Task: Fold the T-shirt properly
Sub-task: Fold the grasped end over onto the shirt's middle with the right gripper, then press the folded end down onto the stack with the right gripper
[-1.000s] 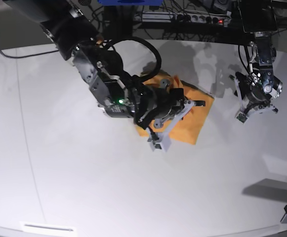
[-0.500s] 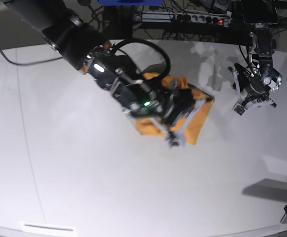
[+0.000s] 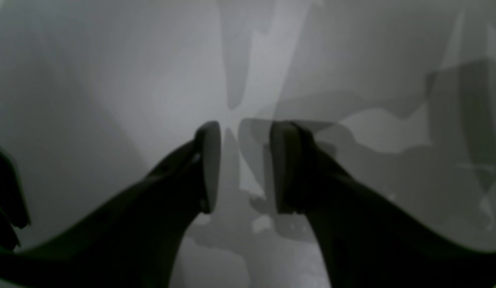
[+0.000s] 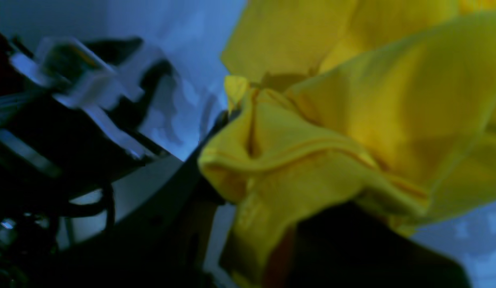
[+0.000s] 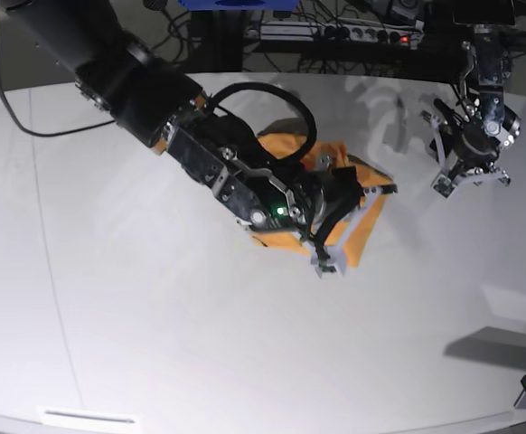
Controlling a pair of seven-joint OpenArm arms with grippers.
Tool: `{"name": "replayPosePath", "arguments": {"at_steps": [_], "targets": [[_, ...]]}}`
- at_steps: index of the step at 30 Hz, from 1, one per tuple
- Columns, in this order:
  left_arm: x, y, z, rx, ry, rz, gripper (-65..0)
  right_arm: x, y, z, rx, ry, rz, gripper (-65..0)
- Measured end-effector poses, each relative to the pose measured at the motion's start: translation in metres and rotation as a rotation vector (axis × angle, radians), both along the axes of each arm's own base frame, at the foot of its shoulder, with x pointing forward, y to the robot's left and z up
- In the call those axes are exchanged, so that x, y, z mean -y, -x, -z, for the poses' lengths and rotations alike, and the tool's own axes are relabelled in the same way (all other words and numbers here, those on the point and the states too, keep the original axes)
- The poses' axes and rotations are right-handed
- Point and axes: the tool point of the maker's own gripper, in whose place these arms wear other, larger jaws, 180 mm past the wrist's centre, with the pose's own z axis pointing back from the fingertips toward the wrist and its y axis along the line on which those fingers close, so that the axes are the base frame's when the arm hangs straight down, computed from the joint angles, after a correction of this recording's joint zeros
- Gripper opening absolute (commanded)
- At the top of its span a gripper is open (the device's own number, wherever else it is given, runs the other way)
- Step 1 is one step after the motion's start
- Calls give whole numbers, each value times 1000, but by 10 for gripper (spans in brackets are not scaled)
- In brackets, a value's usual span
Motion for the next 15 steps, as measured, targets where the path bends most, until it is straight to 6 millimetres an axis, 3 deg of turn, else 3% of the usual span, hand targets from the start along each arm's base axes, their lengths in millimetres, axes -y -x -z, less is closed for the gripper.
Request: {"name": "replayPosePath", "arguments": {"at_steps": [7, 15], "targets": [[1, 2, 1, 0, 2, 4, -425, 2, -1, 9, -25, 17, 7, -649], [1, 3, 1, 2, 6, 3, -425, 3, -9, 3, 2, 21, 11, -647]]}}
